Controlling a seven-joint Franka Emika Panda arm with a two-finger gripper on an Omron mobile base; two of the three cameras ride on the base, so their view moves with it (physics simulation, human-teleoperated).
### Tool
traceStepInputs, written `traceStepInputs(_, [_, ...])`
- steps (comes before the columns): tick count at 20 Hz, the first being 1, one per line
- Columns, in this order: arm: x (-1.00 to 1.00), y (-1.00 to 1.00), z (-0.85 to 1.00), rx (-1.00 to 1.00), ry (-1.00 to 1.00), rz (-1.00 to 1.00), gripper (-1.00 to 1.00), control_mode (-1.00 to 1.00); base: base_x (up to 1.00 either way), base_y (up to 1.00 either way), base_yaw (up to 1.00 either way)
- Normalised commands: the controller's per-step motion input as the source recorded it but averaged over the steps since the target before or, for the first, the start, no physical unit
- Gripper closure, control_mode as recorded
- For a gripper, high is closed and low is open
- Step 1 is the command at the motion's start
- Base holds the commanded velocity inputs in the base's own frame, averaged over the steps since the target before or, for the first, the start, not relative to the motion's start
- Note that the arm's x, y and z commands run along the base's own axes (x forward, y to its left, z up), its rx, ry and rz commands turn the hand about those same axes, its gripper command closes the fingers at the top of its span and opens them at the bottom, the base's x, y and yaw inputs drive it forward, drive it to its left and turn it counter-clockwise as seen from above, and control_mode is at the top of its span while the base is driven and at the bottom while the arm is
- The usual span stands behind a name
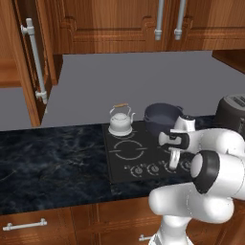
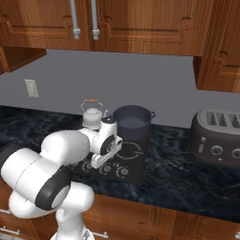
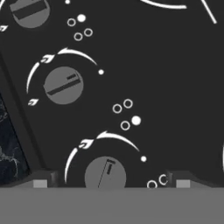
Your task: Pick the kettle from the cabinet and place it on a stove burner. Then pick the pot from the counter and place it on another stove burner. Finally, turn both burners on.
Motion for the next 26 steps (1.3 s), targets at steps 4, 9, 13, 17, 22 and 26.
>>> traceStepInputs(4, [-0.01, 0.05, 0.3, -0.02, 0.04, 0.0, -1.0, -1.0, 0.0, 0.0, 0.0])
traceStepInputs(9, [-0.13, 0.12, 0.14, 0.0, 0.04, 0.0, -1.0, -1.0, 0.0, 0.0, 0.0])
traceStepInputs(13, [-0.21, 0.13, 0.05, 0.0, 0.05, -0.01, -1.0, -1.0, 0.0, 0.0, 0.0])
traceStepInputs(17, [-0.2, 0.06, 0.02, 0.0, 0.03, -0.07, -1.0, -1.0, 0.0, 0.0, 0.0])
traceStepInputs(22, [-0.1, 0.01, 0.08, 0.01, 0.05, -0.17, -1.0, -1.0, 0.0, 0.0, 0.0])
traceStepInputs(26, [-0.03, 0.1, 0.09, 0.0, 0.07, -0.23, -1.0, -1.0, 0.0, 0.0, 0.0])
